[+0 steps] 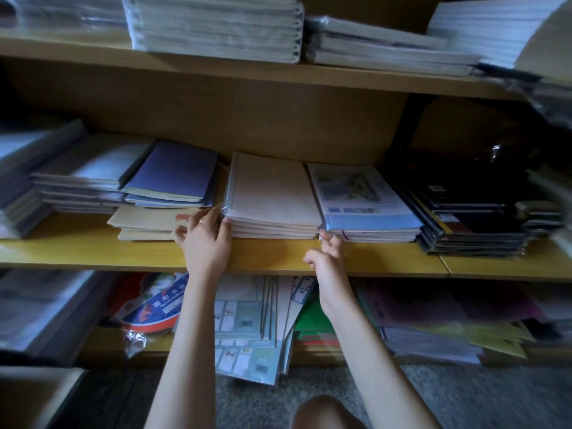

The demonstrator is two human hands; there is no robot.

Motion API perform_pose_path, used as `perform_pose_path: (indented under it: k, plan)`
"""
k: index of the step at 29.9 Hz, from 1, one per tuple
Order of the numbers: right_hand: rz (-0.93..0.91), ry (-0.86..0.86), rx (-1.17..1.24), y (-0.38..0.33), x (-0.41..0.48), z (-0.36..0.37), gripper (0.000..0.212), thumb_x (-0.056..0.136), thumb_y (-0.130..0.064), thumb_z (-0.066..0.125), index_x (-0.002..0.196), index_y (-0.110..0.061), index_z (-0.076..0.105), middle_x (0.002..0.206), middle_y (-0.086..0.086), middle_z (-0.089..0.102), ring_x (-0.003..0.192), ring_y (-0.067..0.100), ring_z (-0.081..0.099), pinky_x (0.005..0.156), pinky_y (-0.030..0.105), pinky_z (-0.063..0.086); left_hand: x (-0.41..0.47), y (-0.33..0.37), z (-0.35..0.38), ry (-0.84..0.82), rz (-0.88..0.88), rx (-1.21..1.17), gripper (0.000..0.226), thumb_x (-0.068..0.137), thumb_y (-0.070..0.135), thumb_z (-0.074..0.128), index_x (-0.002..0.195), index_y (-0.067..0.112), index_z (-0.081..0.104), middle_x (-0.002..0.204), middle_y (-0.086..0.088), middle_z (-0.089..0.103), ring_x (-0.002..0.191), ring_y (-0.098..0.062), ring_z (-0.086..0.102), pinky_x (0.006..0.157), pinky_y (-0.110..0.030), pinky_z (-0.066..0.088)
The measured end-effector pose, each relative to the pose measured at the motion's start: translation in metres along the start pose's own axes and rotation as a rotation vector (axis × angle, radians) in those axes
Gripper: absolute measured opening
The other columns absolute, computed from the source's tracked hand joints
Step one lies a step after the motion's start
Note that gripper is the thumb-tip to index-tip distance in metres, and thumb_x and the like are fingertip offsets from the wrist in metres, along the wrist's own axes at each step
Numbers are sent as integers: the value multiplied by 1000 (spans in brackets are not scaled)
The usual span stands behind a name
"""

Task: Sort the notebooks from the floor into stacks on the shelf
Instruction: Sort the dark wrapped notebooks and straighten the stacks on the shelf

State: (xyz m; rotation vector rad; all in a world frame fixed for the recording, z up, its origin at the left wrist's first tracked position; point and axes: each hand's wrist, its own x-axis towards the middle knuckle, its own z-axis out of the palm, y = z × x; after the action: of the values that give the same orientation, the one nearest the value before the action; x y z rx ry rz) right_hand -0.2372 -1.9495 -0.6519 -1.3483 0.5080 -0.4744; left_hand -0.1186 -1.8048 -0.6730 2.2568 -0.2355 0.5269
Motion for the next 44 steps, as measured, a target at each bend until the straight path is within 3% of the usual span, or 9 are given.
perform_pose_path:
  k: [6, 13, 19, 23, 27, 32, 37, 41, 44]
  plan:
    - [54, -66, -44, 0, 2, -7, 42, 81, 12, 46, 116, -11, 41, 141, 4, 36, 128, 19, 38, 89, 30, 35, 3, 0, 4, 20, -75, -3, 62, 87, 55, 23, 119, 18, 62, 125, -9, 58, 123, -21, 43, 105, -42, 17]
    - [-2, -194, -286, 1, 6, -17, 37, 84, 1, 51, 115, -16, 38, 101, 3, 46, 74, 12, 47, 76, 29, 43, 2, 5, 0, 25, -82, -32, 51, 93, 54, 42, 123, 16, 60, 133, -9, 54, 127, -20, 41, 105, -38, 15]
    - [-769, 188, -1154, -8, 16, -16, 39, 86, -19, 63, 123, -16, 52, 109, -3, 64, 85, 17, 64, 57, 28, 51, 4, 2, -5, -35, 0, -165, 50, 90, 46, 54, 135, 27, 47, 120, -3, 65, 113, -18, 52, 103, -36, 17]
    - [-783, 83, -1473, -4, 47, 4, 50, 80, -19, 71, 127, -16, 55, 117, 6, 60, 91, 23, 65, 64, 32, 56, 7, 6, -11, 39, 27, -123, 50, 83, 39, 65, 128, 18, 57, 102, -5, 71, 90, -9, 34, 92, -30, 25]
    - [-798, 29, -1395, 5, 57, 7, 46, 67, -2, 80, 110, -9, 67, 107, 5, 67, 67, 16, 68, 51, 26, 55, 14, -7, -1, 72, 87, -72, 50, 74, 42, 72, 117, 16, 67, 90, -4, 73, 93, -25, 56, 92, -36, 34]
    - [-778, 1, -1416, 8, 63, 7, 47, 82, 6, 61, 127, -6, 55, 126, 9, 57, 87, 23, 68, 66, 34, 58, 15, -8, 4, 69, 109, 47, 52, 66, 34, 81, 112, 15, 66, 91, -8, 73, 90, -32, 62, 89, -38, 39]
    - [-805, 153, -1670, 12, 45, 13, 65, 62, 11, 74, 124, 4, 56, 117, 19, 62, 81, 24, 68, 60, 29, 57, 8, 3, -2, 45, 89, 91, 53, 73, 33, 76, 120, 14, 61, 97, -11, 72, 94, -31, 61, 87, -35, 40]
    - [-773, 185, -1528, 16, 25, 24, 67, 75, 6, 66, 137, 2, 42, 133, 20, 49, 82, 23, 66, 65, 29, 55, 6, -12, -17, -71, 224, 85, 68, 76, 32, 74, 135, 15, 46, 118, -10, 65, 111, -29, 57, 99, -37, 36]
    - [-888, 33, -1339, 17, 4, 40, 56, 77, 3, 62, 130, -11, 51, 121, 13, 55, 79, 25, 64, 65, 32, 53, 1, -43, -45, 132, 130, 55, 75, 71, 24, 78, 135, 10, 43, 134, -15, 50, 122, -35, 47, 99, -42, 38]
